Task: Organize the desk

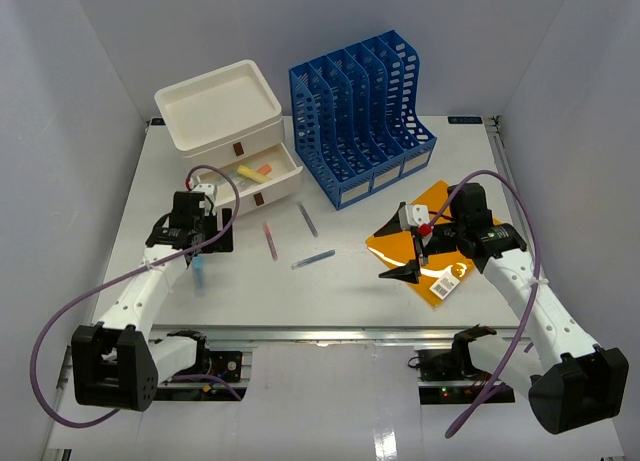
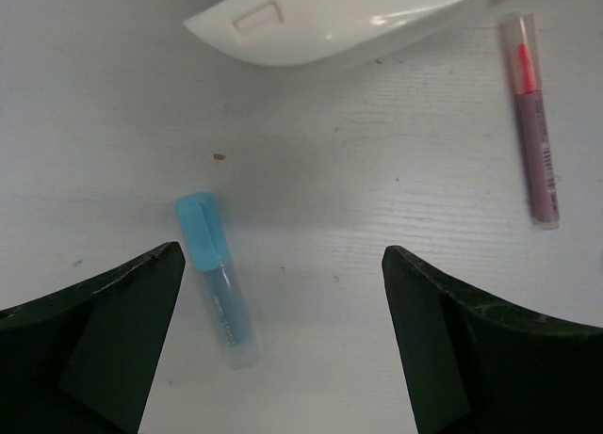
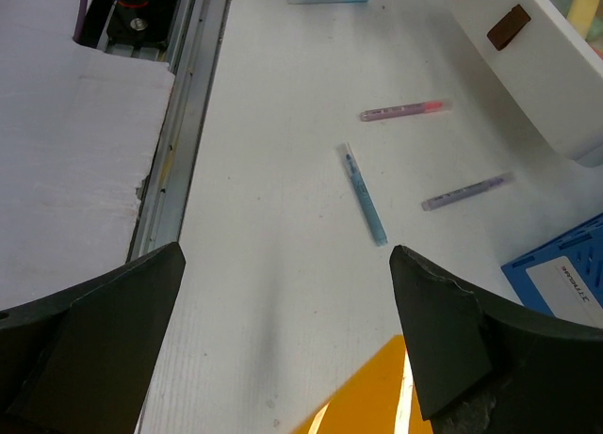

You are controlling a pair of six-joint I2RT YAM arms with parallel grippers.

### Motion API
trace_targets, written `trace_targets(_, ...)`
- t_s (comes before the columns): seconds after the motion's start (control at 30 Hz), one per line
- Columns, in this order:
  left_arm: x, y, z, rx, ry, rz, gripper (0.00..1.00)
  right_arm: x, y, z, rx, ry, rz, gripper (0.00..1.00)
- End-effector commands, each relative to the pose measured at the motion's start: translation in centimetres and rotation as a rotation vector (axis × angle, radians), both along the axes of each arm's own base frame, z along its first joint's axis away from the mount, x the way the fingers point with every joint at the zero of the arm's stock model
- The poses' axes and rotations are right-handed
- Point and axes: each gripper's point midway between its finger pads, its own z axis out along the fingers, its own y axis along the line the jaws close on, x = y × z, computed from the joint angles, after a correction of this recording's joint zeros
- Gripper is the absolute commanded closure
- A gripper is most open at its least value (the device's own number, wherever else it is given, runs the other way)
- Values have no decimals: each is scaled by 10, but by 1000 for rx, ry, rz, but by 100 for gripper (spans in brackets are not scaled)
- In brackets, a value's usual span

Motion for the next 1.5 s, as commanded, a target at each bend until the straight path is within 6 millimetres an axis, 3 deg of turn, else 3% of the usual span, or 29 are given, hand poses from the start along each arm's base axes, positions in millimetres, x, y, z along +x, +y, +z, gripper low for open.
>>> trace_targets(0.0,19,8,21,-13,-94,34,3,-2,1,3,29,-19,20,4)
trace_targets(0.1,28,17,52,-8,-152,68,2,-2,1,3,31,-14,21,3)
trace_targets(0.23,28,26,61,14,-103,46,2,-2,1,3,32,-9,23,3)
trace_targets(0.4,22,26,39,88,-19,-98,2,1,0,-1,18,-7,8,3)
trace_targets(0.57,9,30,35,199,72,-308,2,5,-3,-2,18,-3,-6,3)
trace_targets(0.63,4,29,32,190,82,-322,2,6,-3,-3,14,4,-8,3)
trace_targets(0.87,-32,33,-12,124,177,-353,2,6,-5,-5,13,6,-17,3)
trace_targets(1.03,-37,33,-20,100,164,-386,2,8,-5,-5,15,16,-20,3)
trace_targets(1.47,-49,24,-72,-6,206,-400,5,9,-6,-3,15,19,-28,2)
